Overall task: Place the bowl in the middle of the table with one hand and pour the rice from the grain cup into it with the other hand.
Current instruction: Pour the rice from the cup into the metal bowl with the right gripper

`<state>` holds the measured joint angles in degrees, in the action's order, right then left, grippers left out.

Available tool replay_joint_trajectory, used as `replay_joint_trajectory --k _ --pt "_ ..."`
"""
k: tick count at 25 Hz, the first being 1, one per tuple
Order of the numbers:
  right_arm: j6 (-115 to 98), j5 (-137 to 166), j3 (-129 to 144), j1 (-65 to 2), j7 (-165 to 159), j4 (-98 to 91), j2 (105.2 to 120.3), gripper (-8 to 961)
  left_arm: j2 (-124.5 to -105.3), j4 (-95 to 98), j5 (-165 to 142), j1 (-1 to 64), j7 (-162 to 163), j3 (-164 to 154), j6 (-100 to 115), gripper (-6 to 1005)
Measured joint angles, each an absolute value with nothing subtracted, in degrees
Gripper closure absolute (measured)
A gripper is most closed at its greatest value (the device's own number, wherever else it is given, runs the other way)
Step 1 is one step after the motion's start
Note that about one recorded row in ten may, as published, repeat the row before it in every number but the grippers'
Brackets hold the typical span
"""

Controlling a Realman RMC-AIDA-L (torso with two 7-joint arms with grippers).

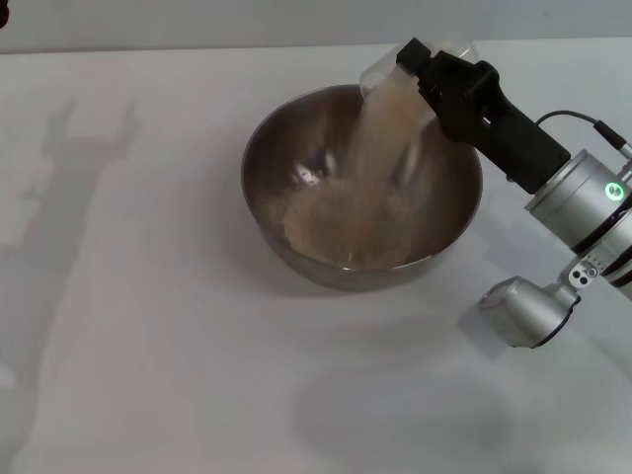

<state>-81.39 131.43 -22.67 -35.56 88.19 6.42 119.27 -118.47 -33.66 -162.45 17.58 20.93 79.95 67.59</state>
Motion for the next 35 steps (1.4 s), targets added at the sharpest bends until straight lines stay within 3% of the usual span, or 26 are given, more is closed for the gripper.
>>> replay_joint_trajectory --k 35 --pt "-81.61 129.92 -15.30 -38.80 99.60 -0.09 119.21 937 -118.48 -33.72 -162.43 18.15 21.02 79.89 67.23 129"
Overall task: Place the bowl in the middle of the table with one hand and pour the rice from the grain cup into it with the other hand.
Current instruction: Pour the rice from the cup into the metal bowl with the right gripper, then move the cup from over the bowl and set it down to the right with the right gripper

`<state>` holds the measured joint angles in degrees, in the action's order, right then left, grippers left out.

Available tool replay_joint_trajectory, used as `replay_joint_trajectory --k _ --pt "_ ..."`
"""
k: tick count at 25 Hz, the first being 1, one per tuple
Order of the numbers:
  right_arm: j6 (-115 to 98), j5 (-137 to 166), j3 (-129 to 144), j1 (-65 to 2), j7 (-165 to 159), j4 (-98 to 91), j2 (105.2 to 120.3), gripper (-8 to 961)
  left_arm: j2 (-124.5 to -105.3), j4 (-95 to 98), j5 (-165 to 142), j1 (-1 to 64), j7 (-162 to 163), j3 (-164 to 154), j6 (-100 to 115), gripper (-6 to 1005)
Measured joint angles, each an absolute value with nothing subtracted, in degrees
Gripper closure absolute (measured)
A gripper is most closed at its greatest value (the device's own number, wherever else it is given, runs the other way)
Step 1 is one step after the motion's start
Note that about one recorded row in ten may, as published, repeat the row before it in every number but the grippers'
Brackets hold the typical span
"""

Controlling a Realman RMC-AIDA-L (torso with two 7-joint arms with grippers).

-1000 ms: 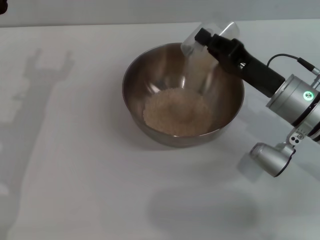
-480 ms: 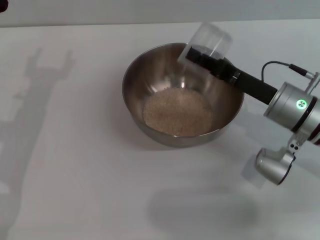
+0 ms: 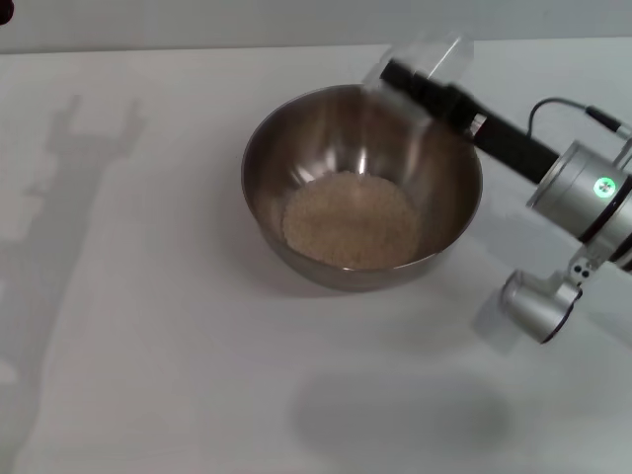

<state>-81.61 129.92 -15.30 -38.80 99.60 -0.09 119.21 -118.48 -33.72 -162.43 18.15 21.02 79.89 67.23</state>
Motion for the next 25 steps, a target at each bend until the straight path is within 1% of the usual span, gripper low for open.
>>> replay_joint_trajectory --k 6,11,14,15,18,19,25 --pt "-82.19 128.45 -15.95 -37.31 98.77 2.73 119.33 937 -118.43 -33.74 -162.55 18.19 21.06 79.89 67.34 129" --pt "-85.08 120.45 -21.76 -35.69 88.53 5.55 119.17 937 -118.36 -33.84 -162.75 17.94 21.08 79.89 67.51 129" --pt "-87.40 115.15 -25.48 -32.71 77.31 13.01 119.32 937 -118.32 -33.94 -162.78 17.87 21.09 79.89 67.56 129" --pt "-87.40 115.15 -25.48 -32.71 77.31 13.01 119.32 937 -118.29 -33.96 -162.78 17.86 21.10 79.89 67.57 129" --pt "-87.22 113.09 -27.94 -29.96 70.22 19.50 119.52 937 -118.22 -34.06 -162.77 17.88 21.10 79.89 67.59 129" --pt "-86.95 111.45 -28.66 -28.08 65.10 23.38 119.62 937 -118.18 -34.09 -162.78 17.96 21.10 79.89 67.60 129" --pt "-85.72 103.20 -28.39 -24.79 52.45 28.75 119.70 936 -118.16 -34.11 -162.77 18.00 21.10 80.02 67.75 129"
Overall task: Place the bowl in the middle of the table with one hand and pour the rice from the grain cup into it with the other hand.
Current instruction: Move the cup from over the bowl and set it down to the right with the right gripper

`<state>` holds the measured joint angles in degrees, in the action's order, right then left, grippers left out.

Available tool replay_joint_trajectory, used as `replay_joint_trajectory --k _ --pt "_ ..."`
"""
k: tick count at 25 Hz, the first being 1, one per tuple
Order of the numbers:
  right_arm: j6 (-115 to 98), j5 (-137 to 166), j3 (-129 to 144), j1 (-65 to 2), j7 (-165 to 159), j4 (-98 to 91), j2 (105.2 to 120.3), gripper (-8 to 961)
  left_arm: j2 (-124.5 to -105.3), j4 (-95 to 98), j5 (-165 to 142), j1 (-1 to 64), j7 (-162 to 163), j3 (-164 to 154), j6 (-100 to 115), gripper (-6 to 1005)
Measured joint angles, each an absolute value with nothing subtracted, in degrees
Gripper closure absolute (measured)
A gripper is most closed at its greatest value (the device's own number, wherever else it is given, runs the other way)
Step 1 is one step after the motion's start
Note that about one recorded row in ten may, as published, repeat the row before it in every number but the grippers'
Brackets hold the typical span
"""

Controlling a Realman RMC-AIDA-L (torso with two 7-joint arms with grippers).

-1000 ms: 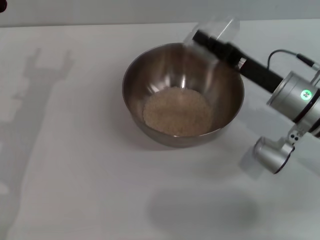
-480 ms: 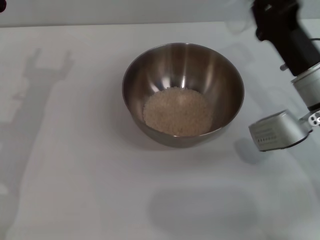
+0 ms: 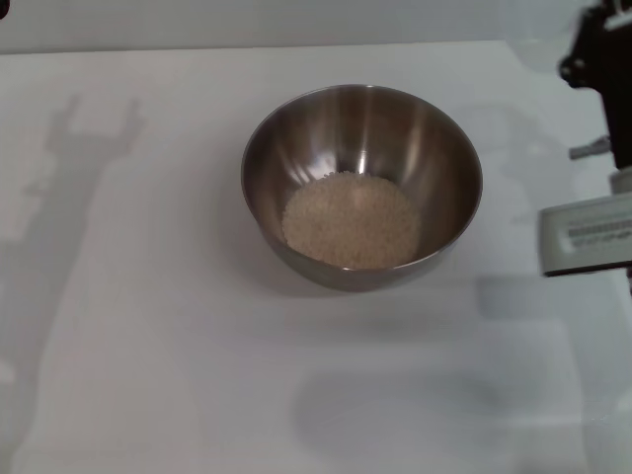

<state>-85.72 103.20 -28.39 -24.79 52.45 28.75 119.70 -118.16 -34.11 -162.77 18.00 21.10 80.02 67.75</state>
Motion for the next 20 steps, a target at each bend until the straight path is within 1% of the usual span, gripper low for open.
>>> replay_joint_trajectory --k 4,8,20 --pt "-81.63 98.75 -27.93 -22.22 39.60 30.19 119.71 936 -118.11 -34.11 -162.77 17.84 21.10 80.19 67.85 129" --pt "-77.41 98.68 -28.34 -21.46 32.47 29.78 119.60 936 -118.11 -33.97 -162.77 17.66 21.10 80.15 68.57 129" --pt "-65.94 98.29 -28.59 -21.80 24.07 28.19 119.46 929 -118.13 -34.11 -162.81 16.77 22.56 79.89 70.29 129"
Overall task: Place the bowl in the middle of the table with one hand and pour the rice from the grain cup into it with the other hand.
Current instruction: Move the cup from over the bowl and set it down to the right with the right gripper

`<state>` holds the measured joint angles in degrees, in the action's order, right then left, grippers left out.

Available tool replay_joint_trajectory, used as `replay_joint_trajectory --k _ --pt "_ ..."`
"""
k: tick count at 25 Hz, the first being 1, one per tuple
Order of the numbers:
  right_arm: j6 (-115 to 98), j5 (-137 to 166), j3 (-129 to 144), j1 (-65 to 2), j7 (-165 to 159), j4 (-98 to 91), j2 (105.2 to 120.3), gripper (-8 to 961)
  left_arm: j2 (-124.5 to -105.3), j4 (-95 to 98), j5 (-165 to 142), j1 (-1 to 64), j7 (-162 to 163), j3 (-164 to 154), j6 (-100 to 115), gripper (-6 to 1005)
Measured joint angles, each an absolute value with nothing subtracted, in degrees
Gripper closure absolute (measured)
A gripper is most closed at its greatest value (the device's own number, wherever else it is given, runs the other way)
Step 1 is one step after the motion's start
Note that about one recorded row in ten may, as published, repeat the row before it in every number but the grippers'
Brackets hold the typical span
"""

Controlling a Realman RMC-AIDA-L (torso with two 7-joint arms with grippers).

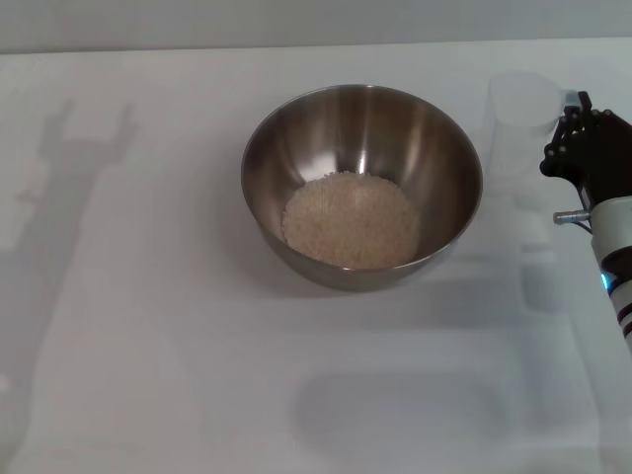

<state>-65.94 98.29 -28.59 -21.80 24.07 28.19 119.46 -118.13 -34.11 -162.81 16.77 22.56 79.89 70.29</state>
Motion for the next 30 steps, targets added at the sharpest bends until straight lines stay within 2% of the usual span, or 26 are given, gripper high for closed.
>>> replay_joint_trajectory --k 12,30 --pt "-57.32 98.08 -28.57 -25.43 14.97 22.62 119.46 881 -118.07 -34.15 -162.87 15.58 22.68 79.80 72.15 129" --pt "-54.92 98.56 -27.93 -25.94 14.20 21.28 119.36 776 -118.03 -34.19 -162.87 14.94 23.38 79.89 73.09 129"
